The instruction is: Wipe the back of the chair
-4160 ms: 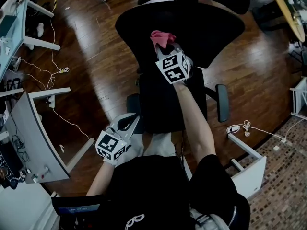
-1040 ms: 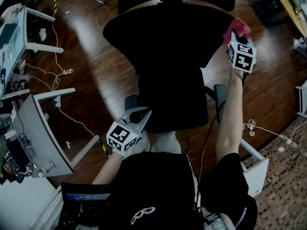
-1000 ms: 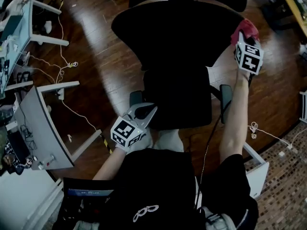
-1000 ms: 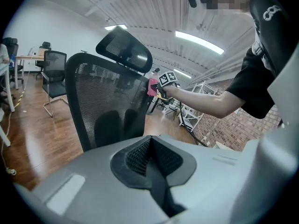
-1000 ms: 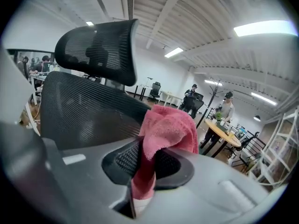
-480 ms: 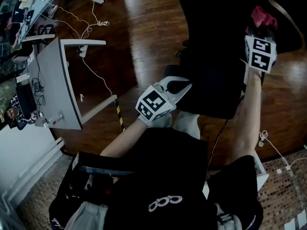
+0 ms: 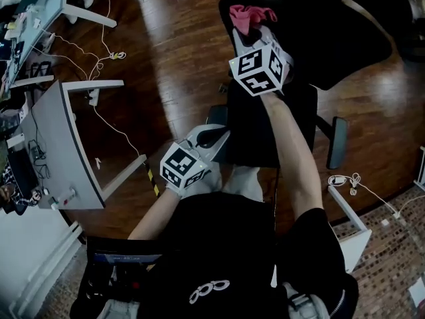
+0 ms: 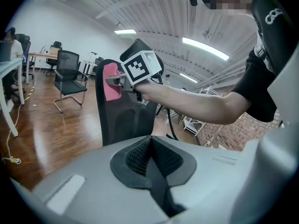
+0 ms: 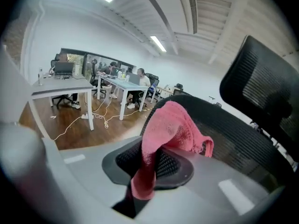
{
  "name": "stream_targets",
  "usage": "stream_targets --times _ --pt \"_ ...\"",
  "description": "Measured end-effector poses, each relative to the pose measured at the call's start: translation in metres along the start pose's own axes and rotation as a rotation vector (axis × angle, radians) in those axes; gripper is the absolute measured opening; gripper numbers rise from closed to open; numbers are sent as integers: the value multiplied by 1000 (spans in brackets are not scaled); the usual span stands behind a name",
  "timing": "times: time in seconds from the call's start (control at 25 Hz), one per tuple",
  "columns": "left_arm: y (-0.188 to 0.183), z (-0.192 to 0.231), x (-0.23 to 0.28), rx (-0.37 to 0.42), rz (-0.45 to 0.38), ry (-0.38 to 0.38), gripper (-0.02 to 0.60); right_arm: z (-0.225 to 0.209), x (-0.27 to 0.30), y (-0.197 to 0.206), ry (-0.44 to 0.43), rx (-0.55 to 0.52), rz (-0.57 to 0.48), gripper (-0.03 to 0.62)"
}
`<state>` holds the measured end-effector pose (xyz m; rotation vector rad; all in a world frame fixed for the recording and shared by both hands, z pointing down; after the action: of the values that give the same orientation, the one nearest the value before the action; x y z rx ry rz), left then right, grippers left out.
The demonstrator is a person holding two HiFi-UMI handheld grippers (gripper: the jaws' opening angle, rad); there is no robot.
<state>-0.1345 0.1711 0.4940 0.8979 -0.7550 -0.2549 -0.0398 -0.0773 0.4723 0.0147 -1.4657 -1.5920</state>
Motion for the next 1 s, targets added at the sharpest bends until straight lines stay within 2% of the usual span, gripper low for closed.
stream_targets --times 0.2,0.32,0.56,1.0 --pt "-11 20 -2 -2 15 -2 -12 1 30 -3 -72 -7 16 49" --pt "-17 21 1 3 24 7 -12 -12 30 12 -59 7 48 49" --pt "-25 16 23 14 44 25 -12 -64 2 70 29 76 108 49" --pt "-33 -19 76 20 61 75 -12 -182 -104 222 282 266 265 49"
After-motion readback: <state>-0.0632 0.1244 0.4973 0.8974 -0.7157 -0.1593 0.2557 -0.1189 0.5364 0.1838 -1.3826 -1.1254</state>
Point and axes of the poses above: the fingertips, and each gripper's own axes: x forward along the fingers, z to its left, y out of its underside, the point moved 9 cm from there along -x, backward along the fingers, and after that the axes turned 4 degrees about -y, right-handed, at the moved point
